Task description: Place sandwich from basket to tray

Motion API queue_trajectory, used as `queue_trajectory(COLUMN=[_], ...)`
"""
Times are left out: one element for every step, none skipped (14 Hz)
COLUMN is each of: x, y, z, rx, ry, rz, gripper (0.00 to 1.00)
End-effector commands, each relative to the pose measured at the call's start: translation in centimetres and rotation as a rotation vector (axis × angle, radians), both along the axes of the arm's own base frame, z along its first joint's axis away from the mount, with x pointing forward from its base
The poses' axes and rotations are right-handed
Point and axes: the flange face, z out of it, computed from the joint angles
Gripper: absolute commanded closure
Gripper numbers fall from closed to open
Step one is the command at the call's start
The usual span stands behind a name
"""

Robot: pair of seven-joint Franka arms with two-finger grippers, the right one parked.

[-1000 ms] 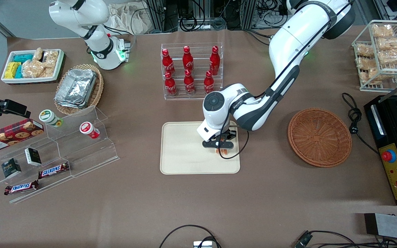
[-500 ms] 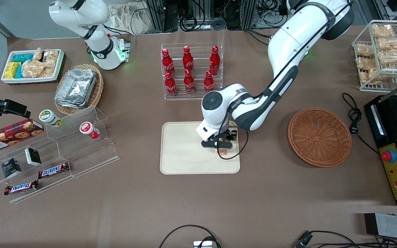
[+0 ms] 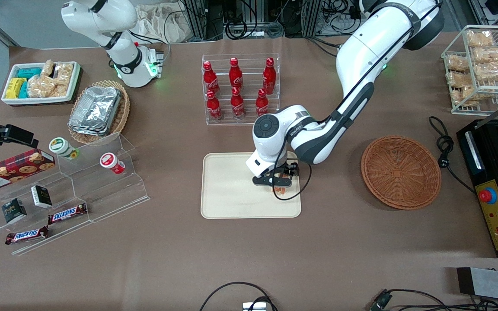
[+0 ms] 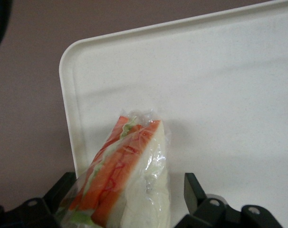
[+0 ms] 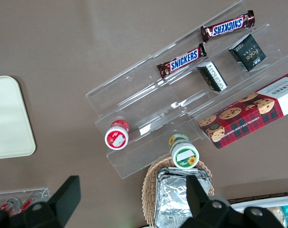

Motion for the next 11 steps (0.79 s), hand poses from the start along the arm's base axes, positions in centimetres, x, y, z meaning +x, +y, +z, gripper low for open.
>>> queue_trajectory(x=[0.8,0.9,1.2,1.8,2.5,2.8,3.3,3.9,4.5,5.3,6.2], y=[0.0,0.1,0.3,1.3,2.4,3.1,3.8,4.7,6.0,7.9,9.3], z=[1.0,1.7,2.4,3.7,4.9,6.6,8.2,10.1,11.9,13.6,16.0], rx=[0.004,0.001,-0.001,0.011,0.029,0.031,0.016,-0.002,-0.007,-0.002,-0.008], ry=[-0.025,-0.034,-0.040,-0.046,-0.050,-0.051,-0.050,-0.063,-0.073,-0.074,-0.082], rz=[0.020,0.021,0.028,0.045,0.064,0.087,0.113,0.141,0.172,0.213,0.231], gripper=[0.00,0.00,0.00,0.00,0.00,0.00,0.00,0.00,0.00,0.00,0.00])
